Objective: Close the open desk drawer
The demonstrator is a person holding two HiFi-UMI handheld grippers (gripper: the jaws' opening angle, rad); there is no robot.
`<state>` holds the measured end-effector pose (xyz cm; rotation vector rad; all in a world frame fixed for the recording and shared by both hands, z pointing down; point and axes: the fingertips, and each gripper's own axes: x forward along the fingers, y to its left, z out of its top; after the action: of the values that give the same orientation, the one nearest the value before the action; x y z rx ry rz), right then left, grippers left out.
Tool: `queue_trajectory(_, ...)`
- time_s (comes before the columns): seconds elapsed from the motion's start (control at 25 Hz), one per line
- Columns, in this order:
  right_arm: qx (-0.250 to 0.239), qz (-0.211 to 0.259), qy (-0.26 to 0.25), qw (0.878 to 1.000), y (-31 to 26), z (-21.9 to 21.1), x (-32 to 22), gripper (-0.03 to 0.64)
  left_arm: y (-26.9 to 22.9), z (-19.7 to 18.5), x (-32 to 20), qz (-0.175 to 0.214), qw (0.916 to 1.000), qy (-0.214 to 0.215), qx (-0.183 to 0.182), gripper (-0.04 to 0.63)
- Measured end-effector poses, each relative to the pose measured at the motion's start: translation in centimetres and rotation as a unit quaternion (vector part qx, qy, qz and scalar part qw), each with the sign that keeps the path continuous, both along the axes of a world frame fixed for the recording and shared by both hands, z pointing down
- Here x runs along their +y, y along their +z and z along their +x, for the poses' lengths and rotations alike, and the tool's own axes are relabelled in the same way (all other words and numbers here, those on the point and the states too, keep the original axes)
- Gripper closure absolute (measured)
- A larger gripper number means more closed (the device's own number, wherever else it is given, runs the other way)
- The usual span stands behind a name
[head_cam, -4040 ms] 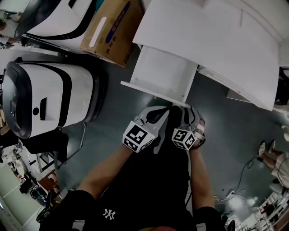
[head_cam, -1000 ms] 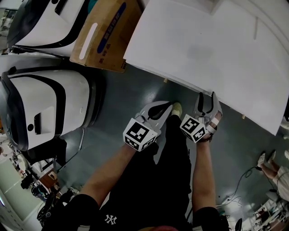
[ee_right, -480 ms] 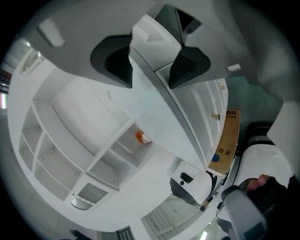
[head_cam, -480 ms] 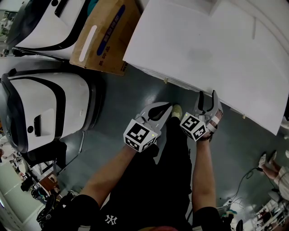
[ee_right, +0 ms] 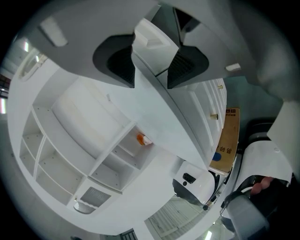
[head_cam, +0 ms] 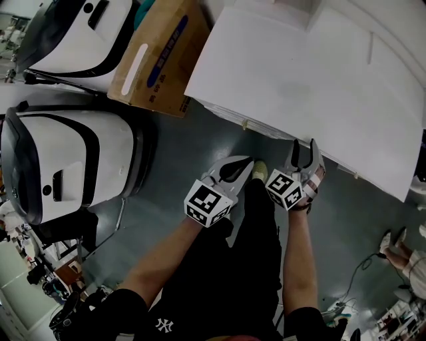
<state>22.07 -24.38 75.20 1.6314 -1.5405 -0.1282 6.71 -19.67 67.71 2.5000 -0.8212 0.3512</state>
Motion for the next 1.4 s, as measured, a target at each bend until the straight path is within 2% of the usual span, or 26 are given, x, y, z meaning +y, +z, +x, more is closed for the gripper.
queue_trajectory(0.16,-0.046,-0.006,-0.004,0.999,-1.8,-0.8,1.5,0.459,-1.5,0.2,0.4,0.001,1.0000,-0.001,0.006,0.595)
queue_trajectory(0.4,-0.173,0.012,-0.011,0.985,-8.6,-4.0,3.7,0.549,-5.2,-0.4,1.3,-0.006,0.9998,-0.018,0.010,0.595)
queue_trajectory(0.6,-0.278,0.036,-0.022,0.960,-15.1,-6.1,4.9,0.592,-9.6,-0.8,1.8,0.010,0.9995,-0.022,0.020,0.595)
queue_trajectory(0.8,-0.356,0.034,-0.020,0.934,-19.2,-7.5,7.0,0.592,-13.7,-1.2,3.3,0.009,0.9990,-0.024,0.037,0.595)
queue_trajectory(0.96,-0.415,0.030,-0.039,0.908,-22.5,-9.3,8.4,0.592,-17.2,-1.7,4.4,0.015,0.9986,-0.022,0.047,0.595)
queue_trajectory(1.08,-0.443,0.030,-0.060,0.894,-25.2,-11.1,9.4,0.592,-19.8,-2.6,5.0,0.023,0.9983,-0.022,0.050,0.595)
queue_trajectory(1.4,-0.455,0.064,-0.104,0.882,-32.6,-13.7,11.3,0.594,-26.4,-3.8,6.2,0.066,0.9954,-0.027,0.063,0.595)
